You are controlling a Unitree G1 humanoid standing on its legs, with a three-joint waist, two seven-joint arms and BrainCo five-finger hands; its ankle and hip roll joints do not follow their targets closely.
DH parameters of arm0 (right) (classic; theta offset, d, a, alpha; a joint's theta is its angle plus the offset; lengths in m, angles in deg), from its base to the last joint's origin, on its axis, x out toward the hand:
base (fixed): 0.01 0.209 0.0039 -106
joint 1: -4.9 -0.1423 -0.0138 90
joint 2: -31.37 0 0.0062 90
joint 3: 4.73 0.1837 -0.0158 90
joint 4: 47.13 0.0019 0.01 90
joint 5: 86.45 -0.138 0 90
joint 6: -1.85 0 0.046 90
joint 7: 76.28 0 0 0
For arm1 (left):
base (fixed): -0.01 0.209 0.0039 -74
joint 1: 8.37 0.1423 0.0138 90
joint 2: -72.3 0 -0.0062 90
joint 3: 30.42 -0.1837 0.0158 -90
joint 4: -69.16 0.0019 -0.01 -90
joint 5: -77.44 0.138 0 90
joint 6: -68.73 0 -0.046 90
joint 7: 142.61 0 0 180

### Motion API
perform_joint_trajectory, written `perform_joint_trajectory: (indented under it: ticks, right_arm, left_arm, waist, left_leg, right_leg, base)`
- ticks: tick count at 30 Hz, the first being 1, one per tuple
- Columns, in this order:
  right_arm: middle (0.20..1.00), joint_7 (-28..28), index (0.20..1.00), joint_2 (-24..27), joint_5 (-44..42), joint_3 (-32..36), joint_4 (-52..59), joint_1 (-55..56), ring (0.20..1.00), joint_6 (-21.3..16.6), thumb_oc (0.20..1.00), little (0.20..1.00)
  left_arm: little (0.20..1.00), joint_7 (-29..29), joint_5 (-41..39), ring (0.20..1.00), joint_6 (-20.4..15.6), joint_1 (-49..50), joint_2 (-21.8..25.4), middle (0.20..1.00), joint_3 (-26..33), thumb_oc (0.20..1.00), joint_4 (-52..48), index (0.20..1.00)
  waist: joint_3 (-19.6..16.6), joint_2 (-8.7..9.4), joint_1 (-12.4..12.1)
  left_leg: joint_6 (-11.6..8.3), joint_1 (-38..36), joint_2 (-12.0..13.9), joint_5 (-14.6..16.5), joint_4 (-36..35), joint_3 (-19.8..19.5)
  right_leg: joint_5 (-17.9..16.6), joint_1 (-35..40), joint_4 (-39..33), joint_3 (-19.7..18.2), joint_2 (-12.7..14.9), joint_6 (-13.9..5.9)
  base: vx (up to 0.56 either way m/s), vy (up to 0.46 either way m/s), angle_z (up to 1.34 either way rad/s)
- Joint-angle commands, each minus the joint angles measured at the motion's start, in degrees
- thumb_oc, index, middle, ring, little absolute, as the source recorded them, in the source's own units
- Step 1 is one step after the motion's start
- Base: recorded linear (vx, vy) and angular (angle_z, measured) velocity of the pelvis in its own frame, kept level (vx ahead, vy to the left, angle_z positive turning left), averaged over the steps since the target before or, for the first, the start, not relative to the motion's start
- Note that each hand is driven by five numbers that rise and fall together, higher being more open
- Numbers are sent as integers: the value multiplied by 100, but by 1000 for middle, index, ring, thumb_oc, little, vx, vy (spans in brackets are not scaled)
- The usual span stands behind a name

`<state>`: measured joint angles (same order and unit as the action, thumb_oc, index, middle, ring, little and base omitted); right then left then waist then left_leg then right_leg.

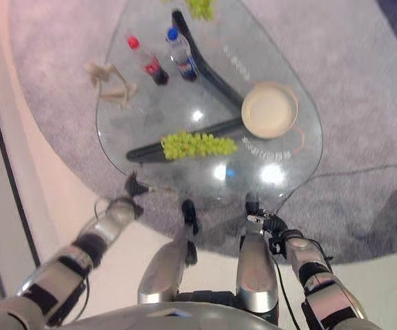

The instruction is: Pick up fruits into the plate

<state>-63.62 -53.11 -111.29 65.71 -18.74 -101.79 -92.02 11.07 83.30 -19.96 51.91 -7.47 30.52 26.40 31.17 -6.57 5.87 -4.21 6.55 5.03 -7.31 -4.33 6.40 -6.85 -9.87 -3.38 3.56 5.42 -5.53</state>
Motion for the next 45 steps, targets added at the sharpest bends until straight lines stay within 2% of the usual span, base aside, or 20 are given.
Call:
perform_joint_trajectory:
  ticks: [1, 4, 7, 9, 19, 28, 35, 42, 45]
  right_arm:
    - [1000, -20, 1000, 18, -330, -121, 87, 196, 1000, -161, 1000, 1000]
    - [1000, -12, 1000, 34, -439, -169, 77, 141, 1000, -223, 1000, 1000]
    - [1000, 27, 1000, -4, -731, -250, 204, 55, 1000, -299, 1000, 1000]
    - [1000, 35, 1000, -35, -899, -280, 282, -18, 1000, -326, 1000, 1000]
    - [1000, -4, 1000, -202, -1462, -420, 661, -287, 1000, -411, 1000, 1000]
    - [1000, 2, 1000, -243, -1834, -451, 811, -348, 1000, -471, 1000, 1000]
    - [1000, 132, 1000, -253, -2198, -523, 1110, -297, 1000, -612, 1000, 1000]
    - [1000, 150, 1000, -222, -2534, -525, 1325, -187, 1000, -691, 1000, 1000]
    - [1000, 202, 1000, -236, -2610, -475, 1357, -160, 1000, -731, 1000, 1000]
  left_arm:
    - [1000, -414, 579, 1000, 340, -200, 510, 1000, 127, 1000, -197, 1000]
    - [1000, -440, 805, 1000, 607, -661, 763, 1000, 92, 1000, -345, 1000]
    - [1000, -276, 1318, 1000, 960, -1399, 1043, 1000, -26, 1000, -294, 1000]
    - [1000, -261, 1605, 1000, 1059, -1759, 1112, 1000, -153, 1000, -145, 1000]
    - [1000, -176, 2096, 1000, 1546, -3138, 975, 1000, -876, 1000, 798, 1000]
    - [1000, 96, 2426, 1000, 1811, -3592, 701, 1000, -1317, 1000, 1389, 1000]
    - [1000, 173, 2486, 1000, 2248, -3926, 577, 1000, -1528, 1000, 1822, 1000]
    - [1000, 294, 2631, 1000, 2365, -4099, 570, 1000, -1613, 1000, 2149, 1000]
    - [1000, 425, 2756, 1000, 2286, -4119, 540, 1000, -1630, 1000, 2234, 1000]
  waist:
    - [-138, 211, -37]
    - [-138, 223, -5]
    - [-138, 343, 42]
    - [-138, 396, 79]
    - [-138, 631, 331]
    - [-138, 752, 501]
    - [-138, 853, 644]
    - [-138, 973, 721]
    - [-138, 1013, 743]
  left_leg:
    - [292, 313, -537, 781, 798, -190]
    - [285, 631, -561, 785, 998, -188]
    - [292, 1137, -562, 806, 1285, -174]
    - [293, 1363, -558, 802, 1372, -153]
    - [271, 2253, -502, 713, 1578, -4]
    - [241, 2742, -471, 758, 1862, 25]
    - [211, 3191, -467, 777, 2068, 26]
    - [215, 3523, -489, 836, 2280, -6]
    - [221, 3598, -495, 861, 2325, -23]
  right_leg:
    - [739, -593, 1206, -199, -250, 301]
    - [736, -888, 1337, -203, -249, 312]
    - [707, -1343, 1513, -207, -254, 310]
    - [682, -1565, 1581, -221, -277, 305]
    - [516, -2510, 1751, -353, -412, 262]
    - [518, -3003, 1966, -453, -523, 263]
    - [474, -3448, 2092, -537, -615, 278]
    - [434, -3769, 2214, -542, -660, 283]
    - [426, -3849, 2253, -537, -673, 285]
  base:
    - [-63, -1, -14]
    - [-49, -43, -7]
    - [-71, -110, -4]
    - [-68, -109, -4]
    - [-57, -64, -5]
    - [-8, -38, -4]
    - [4, -30, -3]
    - [3, -40, 0]
    - [0, -41, 0]
